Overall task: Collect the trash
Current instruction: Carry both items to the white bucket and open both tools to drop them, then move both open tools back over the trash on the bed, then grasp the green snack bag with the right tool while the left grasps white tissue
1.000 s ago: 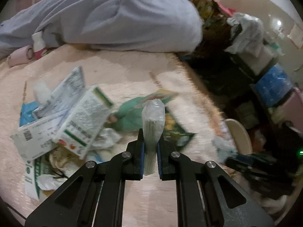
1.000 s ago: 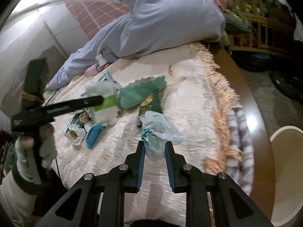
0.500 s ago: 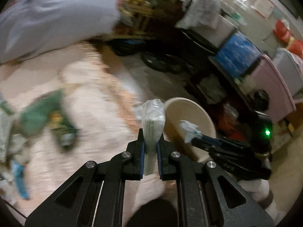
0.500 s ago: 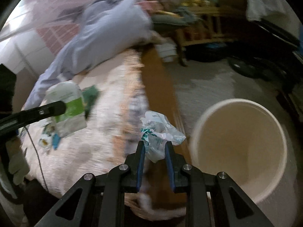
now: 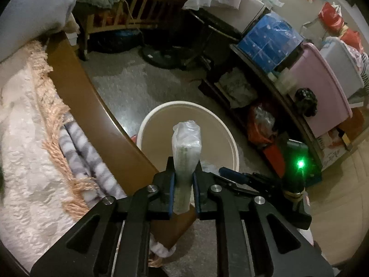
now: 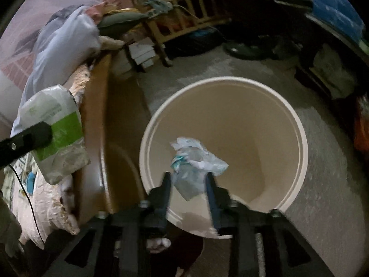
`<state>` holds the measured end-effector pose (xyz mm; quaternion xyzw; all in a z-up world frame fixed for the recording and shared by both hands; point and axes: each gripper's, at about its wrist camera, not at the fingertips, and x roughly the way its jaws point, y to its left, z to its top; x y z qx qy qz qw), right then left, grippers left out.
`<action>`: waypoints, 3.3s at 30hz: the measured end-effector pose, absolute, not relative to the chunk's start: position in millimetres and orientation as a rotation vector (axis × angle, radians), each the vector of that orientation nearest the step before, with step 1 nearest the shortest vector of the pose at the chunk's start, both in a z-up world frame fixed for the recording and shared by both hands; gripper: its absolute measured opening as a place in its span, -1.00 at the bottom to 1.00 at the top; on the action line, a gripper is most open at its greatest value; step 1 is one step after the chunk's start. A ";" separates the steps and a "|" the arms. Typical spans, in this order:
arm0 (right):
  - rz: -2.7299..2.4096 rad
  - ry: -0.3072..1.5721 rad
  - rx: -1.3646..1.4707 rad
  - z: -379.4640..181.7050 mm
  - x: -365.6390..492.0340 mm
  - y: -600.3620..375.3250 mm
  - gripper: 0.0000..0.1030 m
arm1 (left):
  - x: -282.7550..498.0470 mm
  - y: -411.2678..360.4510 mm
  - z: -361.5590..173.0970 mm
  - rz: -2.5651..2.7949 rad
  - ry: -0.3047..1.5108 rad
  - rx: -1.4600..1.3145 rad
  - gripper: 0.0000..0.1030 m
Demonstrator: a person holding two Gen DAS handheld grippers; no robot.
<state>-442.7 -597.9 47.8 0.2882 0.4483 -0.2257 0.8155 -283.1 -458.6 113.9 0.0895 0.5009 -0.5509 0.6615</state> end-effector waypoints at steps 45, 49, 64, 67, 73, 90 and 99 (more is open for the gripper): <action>-0.188 0.970 0.421 94.1 -338.7 -457.5 -0.21 | -208.7 -272.5 138.3 -0.761 0.881 0.220 -0.44; -0.147 0.972 0.396 98.1 -320.7 -436.8 -0.21 | -201.5 -250.6 139.7 -0.731 0.875 0.210 -0.44; -0.007 0.987 0.295 103.3 -256.8 -378.1 0.05 | -164.2 -118.4 119.0 -0.591 0.985 0.107 -0.44; 0.006 0.997 0.268 102.1 -243.3 -372.2 0.06 | -166.5 -98.5 113.1 -0.577 1.010 0.112 -0.44; 0.006 1.005 0.243 100.5 -218.4 -374.8 0.11 | -171.3 -79.4 103.4 -0.591 1.038 0.119 -0.44; -0.019 1.058 0.136 66.7 -141.8 -369.2 0.17 | -132.5 -74.8 76.3 -0.512 1.068 0.068 -0.43; -0.026 1.024 0.103 66.4 -135.0 -367.7 -0.30 | -107.0 -96.4 52.8 -0.459 1.041 0.127 -0.43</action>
